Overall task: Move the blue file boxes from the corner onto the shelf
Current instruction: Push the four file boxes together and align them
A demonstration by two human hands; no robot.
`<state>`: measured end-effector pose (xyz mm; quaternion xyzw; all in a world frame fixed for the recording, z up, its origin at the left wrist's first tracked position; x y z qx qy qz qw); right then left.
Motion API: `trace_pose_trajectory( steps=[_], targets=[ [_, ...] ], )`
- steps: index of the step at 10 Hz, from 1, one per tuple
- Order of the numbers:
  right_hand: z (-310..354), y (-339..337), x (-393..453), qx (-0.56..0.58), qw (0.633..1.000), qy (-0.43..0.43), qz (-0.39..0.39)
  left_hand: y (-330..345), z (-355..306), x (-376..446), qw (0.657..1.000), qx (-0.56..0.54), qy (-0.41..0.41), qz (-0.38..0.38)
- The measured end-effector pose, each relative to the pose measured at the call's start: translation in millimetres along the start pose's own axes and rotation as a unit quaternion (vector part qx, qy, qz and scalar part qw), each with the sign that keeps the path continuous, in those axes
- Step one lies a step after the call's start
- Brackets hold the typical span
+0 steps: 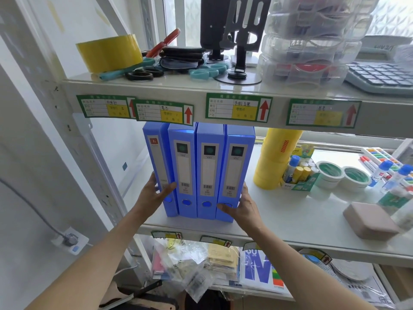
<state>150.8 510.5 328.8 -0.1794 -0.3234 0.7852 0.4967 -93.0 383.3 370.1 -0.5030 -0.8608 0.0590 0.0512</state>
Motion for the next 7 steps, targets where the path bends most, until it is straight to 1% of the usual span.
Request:
trace_pose_trajectory(
  steps=[3, 4, 6, 7],
  targets=[
    [2, -4, -1, 0.012, 1.000, 0.014, 0.004, 2, -5, 1, 1.000, 0.005, 0.000, 0.006],
    [3, -6, -2, 0.018, 1.000, 0.013, 0.002, 6, -3, 2, 1.000, 0.004, 0.000, -0.009],
    [6, -15, -6, 0.010, 1.000, 0.021, -0.002, 10, -13, -6, 0.999, 0.022, 0.022, -0.015],
    [13, -22, -10, 0.011, 1.000, 0.023, 0.002, 12, -21, -9, 0.996, 0.082, 0.001, -0.020]
  ],
)
Point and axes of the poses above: each hand's wrist, its own x-axis towards the middle knuckle, its own y-axis out of the palm, z = x × y, the point moved 4 cm from there along x, towards the middle knuckle, and after that the axes turned 10 degrees about -x, right-handed, at the moved point
